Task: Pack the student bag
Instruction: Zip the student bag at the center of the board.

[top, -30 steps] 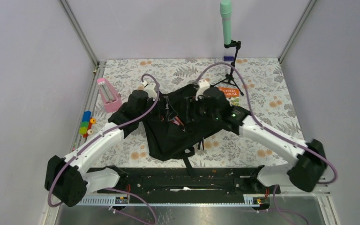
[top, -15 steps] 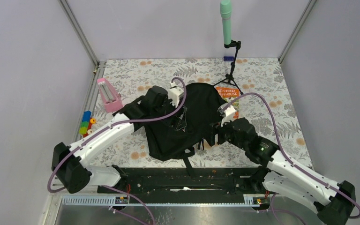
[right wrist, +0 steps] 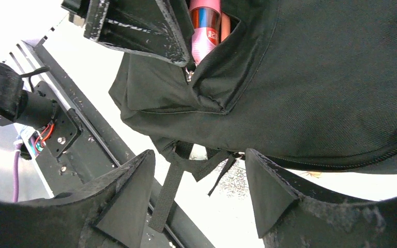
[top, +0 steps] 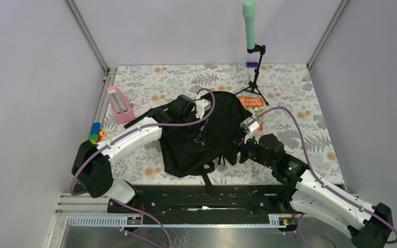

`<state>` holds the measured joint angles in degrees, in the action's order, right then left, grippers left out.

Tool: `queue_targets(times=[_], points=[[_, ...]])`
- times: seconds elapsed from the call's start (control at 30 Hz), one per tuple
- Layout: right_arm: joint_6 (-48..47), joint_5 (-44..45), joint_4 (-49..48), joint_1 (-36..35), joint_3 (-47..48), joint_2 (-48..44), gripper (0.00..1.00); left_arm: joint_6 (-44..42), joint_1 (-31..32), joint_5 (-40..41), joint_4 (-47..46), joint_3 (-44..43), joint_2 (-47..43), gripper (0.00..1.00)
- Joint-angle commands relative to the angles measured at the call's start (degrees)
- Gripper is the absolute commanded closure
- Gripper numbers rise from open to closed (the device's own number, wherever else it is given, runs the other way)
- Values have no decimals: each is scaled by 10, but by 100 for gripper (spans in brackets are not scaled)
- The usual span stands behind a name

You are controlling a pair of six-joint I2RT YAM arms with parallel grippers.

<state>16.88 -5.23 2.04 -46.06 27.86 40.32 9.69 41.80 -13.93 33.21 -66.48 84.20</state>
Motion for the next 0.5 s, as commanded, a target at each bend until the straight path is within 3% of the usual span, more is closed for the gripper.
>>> queue_targets(times=[0.0,0.23,0.47], points=[[12,-25,-48,1,-6,-1,29,18,-3,14,-11,-31,9,57],[10,-26,-47,2,-5,5,30,27,-3,-2,-10,-28,17,67],[5,-20,-49,-3,-4,8,31,35,-3,-11,-21,-26,-1,92]])
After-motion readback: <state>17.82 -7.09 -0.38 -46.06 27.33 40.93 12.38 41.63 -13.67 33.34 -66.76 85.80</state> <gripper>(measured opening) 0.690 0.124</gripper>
